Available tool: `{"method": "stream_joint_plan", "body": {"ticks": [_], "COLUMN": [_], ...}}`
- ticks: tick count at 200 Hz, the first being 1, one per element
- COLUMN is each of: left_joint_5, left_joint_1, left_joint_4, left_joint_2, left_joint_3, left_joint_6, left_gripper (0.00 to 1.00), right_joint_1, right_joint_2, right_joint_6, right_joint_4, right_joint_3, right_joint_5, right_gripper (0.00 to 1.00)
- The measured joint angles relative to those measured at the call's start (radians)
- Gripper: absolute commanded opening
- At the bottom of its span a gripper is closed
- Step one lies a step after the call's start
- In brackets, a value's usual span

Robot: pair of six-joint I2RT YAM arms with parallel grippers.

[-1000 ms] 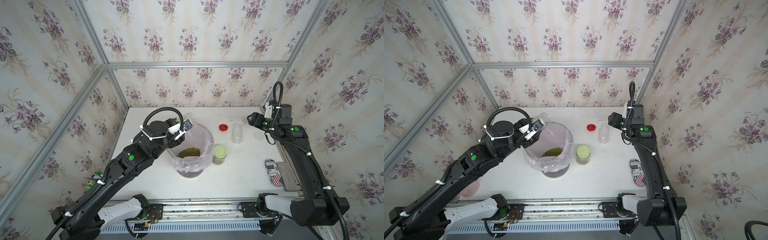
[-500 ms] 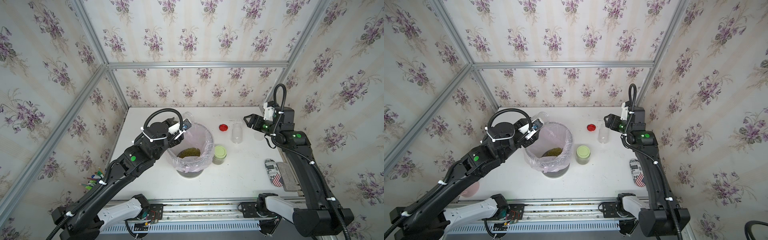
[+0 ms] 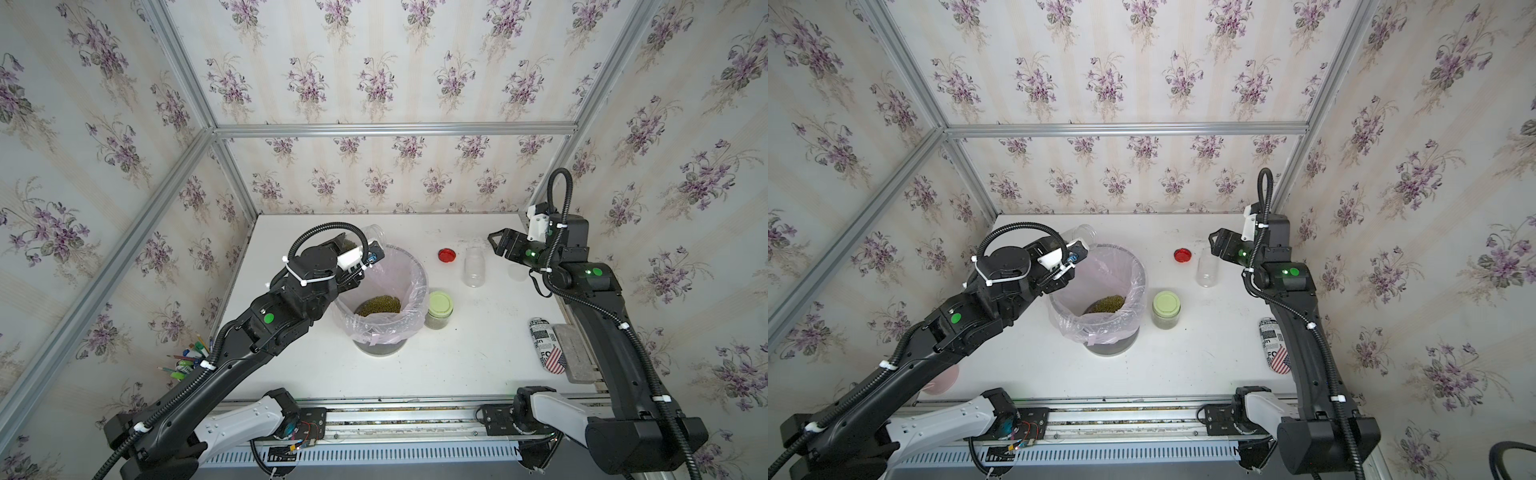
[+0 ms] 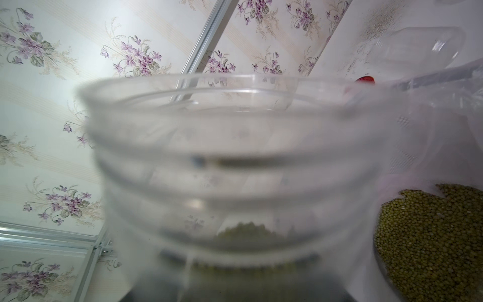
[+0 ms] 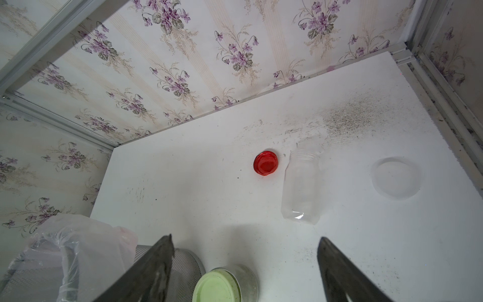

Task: Empty moldy mung beans from jars
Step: Pour the moldy mung beans from the jar into the trash bin.

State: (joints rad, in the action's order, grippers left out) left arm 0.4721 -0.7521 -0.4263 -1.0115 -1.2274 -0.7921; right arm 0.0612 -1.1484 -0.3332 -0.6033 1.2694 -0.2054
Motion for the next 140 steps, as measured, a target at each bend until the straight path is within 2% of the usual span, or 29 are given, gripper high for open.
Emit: {"method": "stream_joint_plan", "body": {"ticks": [47,140], "left_joint_5": [0.031,0.087], "left_joint_1": [0.000,0.000], "left_joint_4": [0.011,0.005], "left_joint_2": [0.047,0.097], "left_joint_3": [0.016,0.056], "left_joint_6": [-0.124,-0.365], "left_gripper": [0.50,0.48], "right_joint_1": [0.000,0.000], "right_joint_2": [0.002,-0.004], "right_joint_6": [0.000,0.000], "right_joint_4": [0.000,0.000], "right_joint_3": [-0.004,-0.010], "right_joint_5": [0.004,-0.003], "right_gripper": [0.84,0.85]}}
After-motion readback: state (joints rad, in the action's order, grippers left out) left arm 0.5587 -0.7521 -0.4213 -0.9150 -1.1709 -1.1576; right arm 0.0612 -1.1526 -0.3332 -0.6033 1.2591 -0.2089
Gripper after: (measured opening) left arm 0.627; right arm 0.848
